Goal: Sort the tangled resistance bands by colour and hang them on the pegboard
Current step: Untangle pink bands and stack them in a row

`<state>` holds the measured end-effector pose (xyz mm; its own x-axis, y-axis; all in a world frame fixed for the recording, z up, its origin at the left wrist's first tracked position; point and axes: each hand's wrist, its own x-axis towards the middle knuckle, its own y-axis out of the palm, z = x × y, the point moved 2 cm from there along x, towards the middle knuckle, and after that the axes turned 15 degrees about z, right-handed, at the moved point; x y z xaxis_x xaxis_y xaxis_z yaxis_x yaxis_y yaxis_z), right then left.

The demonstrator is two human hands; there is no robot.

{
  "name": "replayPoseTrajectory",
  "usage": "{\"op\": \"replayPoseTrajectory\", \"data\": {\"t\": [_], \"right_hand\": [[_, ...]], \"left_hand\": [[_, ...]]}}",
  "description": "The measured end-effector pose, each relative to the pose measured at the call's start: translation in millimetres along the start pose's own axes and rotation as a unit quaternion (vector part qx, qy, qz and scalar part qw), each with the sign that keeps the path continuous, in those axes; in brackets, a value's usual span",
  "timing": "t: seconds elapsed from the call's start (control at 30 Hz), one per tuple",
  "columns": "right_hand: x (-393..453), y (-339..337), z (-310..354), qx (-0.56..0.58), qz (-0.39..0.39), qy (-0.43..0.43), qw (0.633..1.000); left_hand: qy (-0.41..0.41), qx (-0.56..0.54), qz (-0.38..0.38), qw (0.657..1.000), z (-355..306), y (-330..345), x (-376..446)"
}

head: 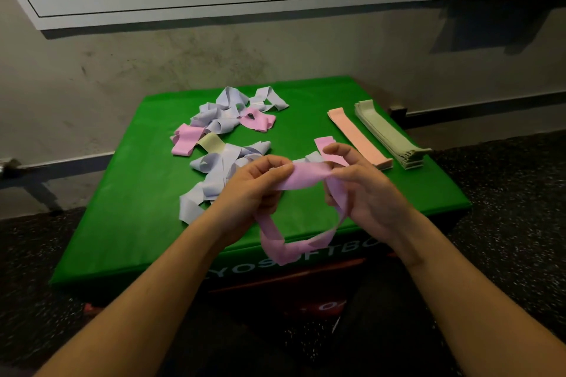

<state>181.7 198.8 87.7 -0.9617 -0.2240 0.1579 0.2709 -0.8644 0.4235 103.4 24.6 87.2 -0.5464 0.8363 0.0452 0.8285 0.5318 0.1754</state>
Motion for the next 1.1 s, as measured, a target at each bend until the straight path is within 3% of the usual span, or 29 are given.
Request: {"op": "replayPoseTrajectory", "data": {"t": [0.1,0.2,0.3,0.43,0.57,0.63,0.77,0.83,0.93,1.1], "right_hand": [[-4.5,-2.9,7.0,0.018,0.008,-0.001,1.000],[-5.8,-0.3,12.8,-0.036,0.007,0.007,0.999],[-8.3,0.5,15.0,-0.118,-0.009,0.017,0.993],[-7.9,-3.3,14.8,-0.407,-0.092,0.020,0.908],[-8.1,-1.4,9.0,-0.503,-0.145,-0.017,0.852],[-8.4,-1.9,7.9,-0.476,-0.167,-0.035,0.863],[-5.6,2.5,12.3,-0.332,-0.174,-0.039,0.926],[-3.0,4.9,14.7,-0.255,-0.177,-0.043,0.950],[-1.8,4.9,17.7,-0.204,-0.179,-0.038,0.962],[-3.9,7.5,17.6,-0.196,-0.148,-0.024,0.969]], "left_hand": [[-0.003,0.028,-0.008,1.000,1.1,-1.3,0.3],[-0.015,0.064,0.007,0.998,0.5,-0.4,-1.6],[-0.009,0.110,-0.039,0.993,-3.3,5.1,-4.3],[0.079,0.229,-0.116,0.963,-3.9,4.9,-7.8],[0.111,0.314,-0.098,0.938,3.1,12.5,-9.5],[0.123,0.340,-0.081,0.929,9.9,16.9,-8.0],[0.148,0.411,-0.064,0.897,22.9,19.2,-5.7],[0.138,0.367,-0.032,0.920,27.4,25.1,-7.0],[0.103,0.196,-0.041,0.974,26.5,32.4,-4.9],[0.095,0.102,-0.061,0.988,20.0,33.8,10.6]]}}
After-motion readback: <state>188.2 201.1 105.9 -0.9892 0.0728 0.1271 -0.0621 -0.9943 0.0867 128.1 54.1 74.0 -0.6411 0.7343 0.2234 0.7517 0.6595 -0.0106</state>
